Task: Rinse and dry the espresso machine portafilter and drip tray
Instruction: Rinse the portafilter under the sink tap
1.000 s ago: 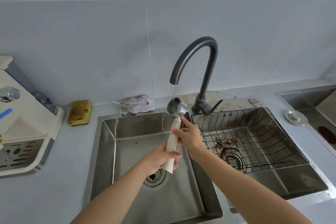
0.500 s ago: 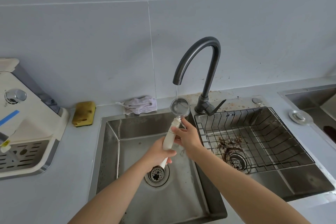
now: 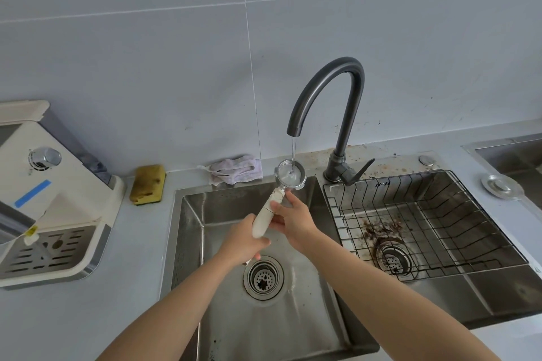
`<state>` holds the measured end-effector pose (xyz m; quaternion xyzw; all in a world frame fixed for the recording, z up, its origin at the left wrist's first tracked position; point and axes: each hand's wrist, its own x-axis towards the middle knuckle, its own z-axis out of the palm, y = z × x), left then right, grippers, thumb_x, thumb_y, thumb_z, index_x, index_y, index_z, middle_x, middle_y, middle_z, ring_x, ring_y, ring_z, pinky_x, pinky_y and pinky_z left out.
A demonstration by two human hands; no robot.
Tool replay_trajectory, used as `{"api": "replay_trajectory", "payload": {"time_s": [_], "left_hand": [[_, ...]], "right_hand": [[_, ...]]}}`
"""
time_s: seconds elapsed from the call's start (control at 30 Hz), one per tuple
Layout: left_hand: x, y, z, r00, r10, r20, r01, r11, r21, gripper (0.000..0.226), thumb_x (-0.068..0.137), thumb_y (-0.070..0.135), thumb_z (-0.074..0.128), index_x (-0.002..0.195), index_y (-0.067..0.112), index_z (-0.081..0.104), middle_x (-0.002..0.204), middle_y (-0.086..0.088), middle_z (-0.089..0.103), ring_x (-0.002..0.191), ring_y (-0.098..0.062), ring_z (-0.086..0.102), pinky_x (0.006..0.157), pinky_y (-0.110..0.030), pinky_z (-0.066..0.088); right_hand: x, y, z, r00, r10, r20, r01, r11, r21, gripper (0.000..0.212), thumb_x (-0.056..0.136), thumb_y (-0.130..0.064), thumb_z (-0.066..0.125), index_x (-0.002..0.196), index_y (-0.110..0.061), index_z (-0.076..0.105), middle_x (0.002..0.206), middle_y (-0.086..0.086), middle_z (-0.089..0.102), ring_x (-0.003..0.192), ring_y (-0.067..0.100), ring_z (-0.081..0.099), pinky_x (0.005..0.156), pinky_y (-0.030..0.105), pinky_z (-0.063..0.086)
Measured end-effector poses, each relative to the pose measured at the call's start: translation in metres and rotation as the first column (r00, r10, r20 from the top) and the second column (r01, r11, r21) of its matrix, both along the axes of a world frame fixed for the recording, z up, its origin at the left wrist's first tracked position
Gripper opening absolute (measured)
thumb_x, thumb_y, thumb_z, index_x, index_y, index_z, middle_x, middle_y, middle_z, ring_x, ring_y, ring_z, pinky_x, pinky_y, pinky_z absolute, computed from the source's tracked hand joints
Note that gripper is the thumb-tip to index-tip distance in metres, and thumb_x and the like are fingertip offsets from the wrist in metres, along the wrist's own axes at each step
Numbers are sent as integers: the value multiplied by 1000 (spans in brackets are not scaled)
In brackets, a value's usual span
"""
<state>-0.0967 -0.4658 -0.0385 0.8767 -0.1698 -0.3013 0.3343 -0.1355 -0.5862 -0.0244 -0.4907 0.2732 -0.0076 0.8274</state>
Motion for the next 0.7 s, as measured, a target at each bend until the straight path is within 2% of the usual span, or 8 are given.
{"api": "replay_trajectory", "payload": {"time_s": [0.17, 0.3, 0.4, 0.53, 0.63, 0.7], "left_hand": [[-2, 0, 6, 1000, -15, 18, 13, 997, 79, 22, 82, 17, 60, 95, 15, 43, 80, 4, 54, 47, -10, 58, 39, -18, 37], [-6, -2, 10, 998, 7, -54, -3, 998, 68, 20, 79, 12, 59, 97, 13, 49, 65, 4, 58, 41, -12, 55, 42, -18, 41], [-6, -3, 10, 989, 19, -147, -12, 999, 42, 34, 76, 10, 58, 109, 7, 55, 57, 0, 60, 37, -13, 55, 51, -25, 49], [-7, -4, 17, 960, 34, -277, -29, 999, 23, 36, 81, 9, 58, 116, 0, 53, 56, -4, 56, 33, -10, 53, 44, -22, 46], [-11, -6, 26, 927, 48, -373, -57, 998, -13, 29, 85, 10, 59, 111, -1, 50, 59, -8, 55, 31, -9, 52, 36, -17, 41], [-14, -7, 27, 894, 76, -441, -109, 993, -50, 27, 85, 11, 60, 108, 1, 50, 59, -9, 55, 35, -11, 54, 38, -19, 43]], "right_hand": [[1, 1, 0, 999, 12, -30, -12, 1000, 7, 39, 94, 2, 45, 132, -6, 41, 89, 7, 56, 86, 26, 58, 77, 35, 52], [1, 1, -3, 995, 29, -92, -31, 999, -26, 29, 94, -2, 47, 123, -3, 48, 85, 7, 57, 74, 20, 59, 62, 28, 52], [0, -1, -6, 990, 45, -133, -49, 998, -29, 18, 94, -4, 47, 112, -4, 50, 84, 8, 57, 72, 19, 59, 60, 27, 52], [-1, -4, -6, 982, 80, -172, -85, 996, -24, 12, 94, -5, 48, 106, -3, 50, 81, 9, 58, 69, 19, 59, 54, 25, 53], [-3, -5, -5, 974, 85, -209, -92, 995, -25, 3, 93, -6, 51, 95, -4, 54, 77, 10, 58, 65, 19, 59, 49, 23, 53], [-5, -7, -4, 971, 78, -228, -88, 996, -33, 3, 91, -7, 54, 88, -7, 55, 76, 10, 59, 64, 19, 60, 45, 21, 51]]}}
